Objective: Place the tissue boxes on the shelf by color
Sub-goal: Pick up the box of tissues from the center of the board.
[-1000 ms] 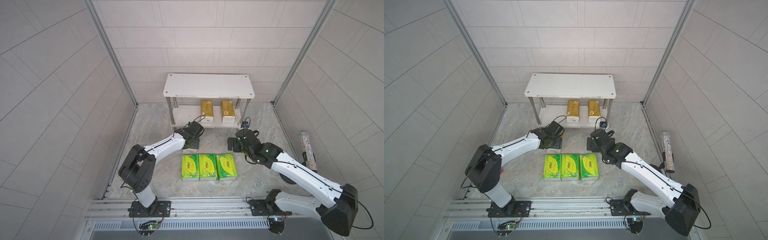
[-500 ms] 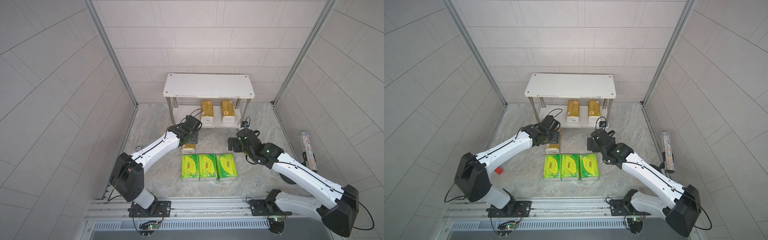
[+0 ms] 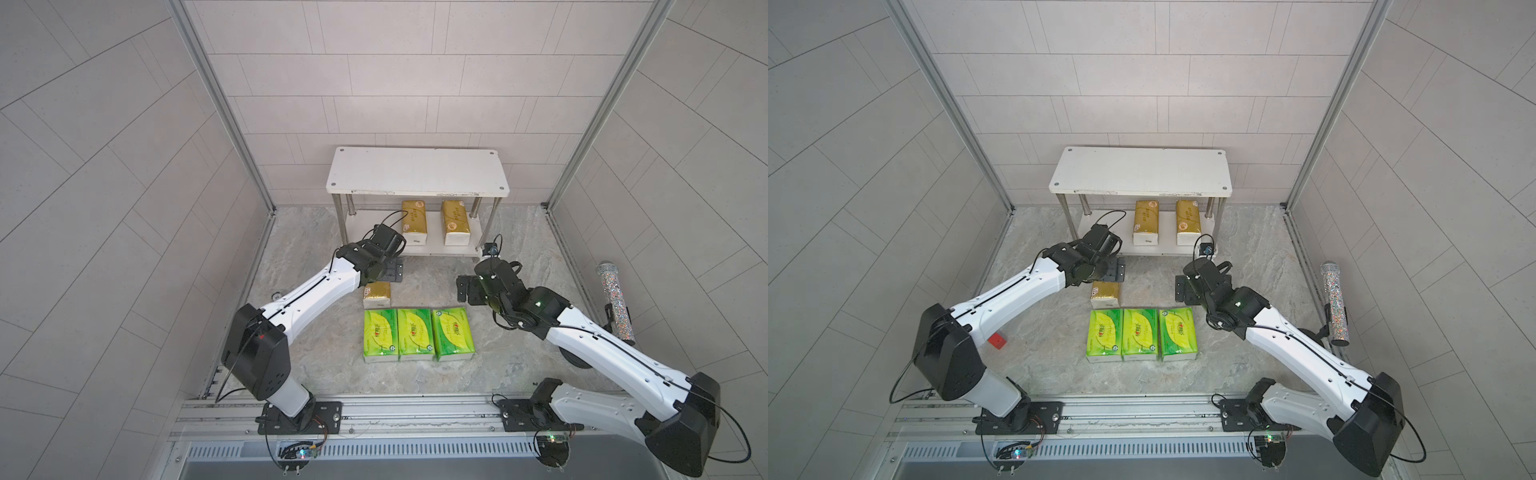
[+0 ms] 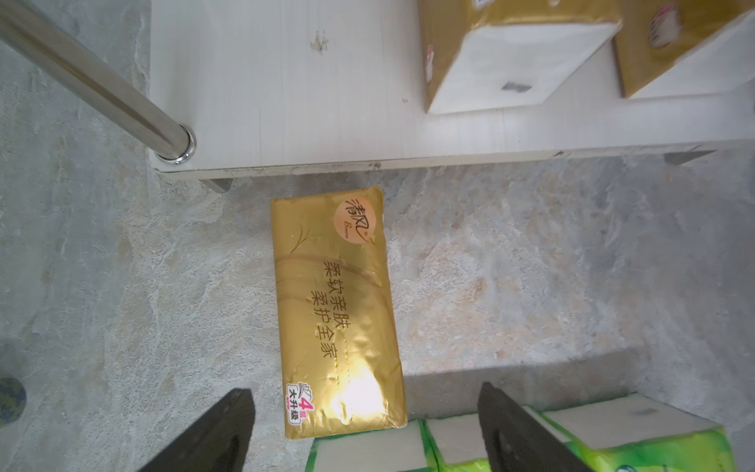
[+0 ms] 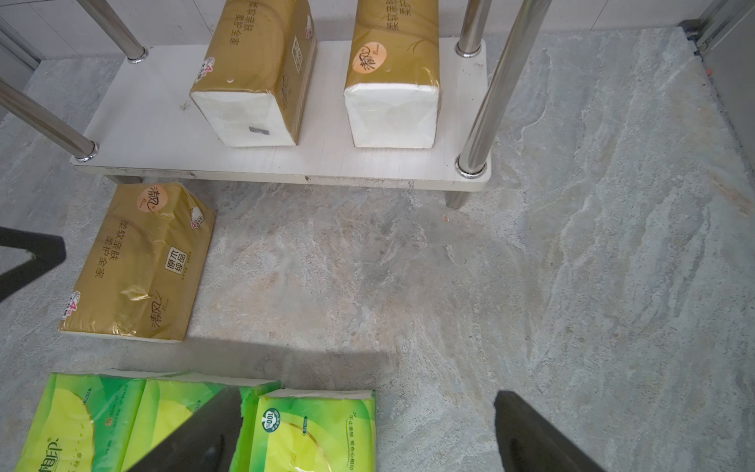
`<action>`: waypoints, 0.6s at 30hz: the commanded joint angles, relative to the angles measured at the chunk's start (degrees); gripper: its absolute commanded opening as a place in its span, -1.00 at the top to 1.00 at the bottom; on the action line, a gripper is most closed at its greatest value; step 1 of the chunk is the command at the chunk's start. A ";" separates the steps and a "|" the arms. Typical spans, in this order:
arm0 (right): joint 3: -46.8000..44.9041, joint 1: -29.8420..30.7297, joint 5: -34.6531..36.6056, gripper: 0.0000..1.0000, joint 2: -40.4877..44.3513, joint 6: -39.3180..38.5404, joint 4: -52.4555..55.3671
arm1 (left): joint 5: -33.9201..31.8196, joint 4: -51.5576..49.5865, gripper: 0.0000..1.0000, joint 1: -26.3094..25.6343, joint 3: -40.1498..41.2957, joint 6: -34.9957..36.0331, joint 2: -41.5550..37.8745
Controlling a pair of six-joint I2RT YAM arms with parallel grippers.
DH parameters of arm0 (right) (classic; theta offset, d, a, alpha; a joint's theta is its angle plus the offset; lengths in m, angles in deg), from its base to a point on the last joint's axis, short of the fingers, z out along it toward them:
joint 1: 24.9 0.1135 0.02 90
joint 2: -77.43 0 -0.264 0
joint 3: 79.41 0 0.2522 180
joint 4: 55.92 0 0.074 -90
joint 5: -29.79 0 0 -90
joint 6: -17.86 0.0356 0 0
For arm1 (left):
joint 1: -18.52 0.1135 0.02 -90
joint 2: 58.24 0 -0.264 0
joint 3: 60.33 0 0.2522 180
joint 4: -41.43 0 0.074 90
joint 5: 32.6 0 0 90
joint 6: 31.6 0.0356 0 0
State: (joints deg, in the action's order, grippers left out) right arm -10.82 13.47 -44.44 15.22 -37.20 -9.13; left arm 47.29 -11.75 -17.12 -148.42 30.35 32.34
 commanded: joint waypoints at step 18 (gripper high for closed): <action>-3.83 0.30 -1.58 -0.99 0.65 1.77 -1.77 | -2.59 16.05 -1.00 0.55 15.32 -2.29 3.16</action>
State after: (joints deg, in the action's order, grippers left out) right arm -13.84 13.47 -46.15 15.19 -36.29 -10.77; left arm 45.98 1.30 -16.96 -134.21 28.54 34.48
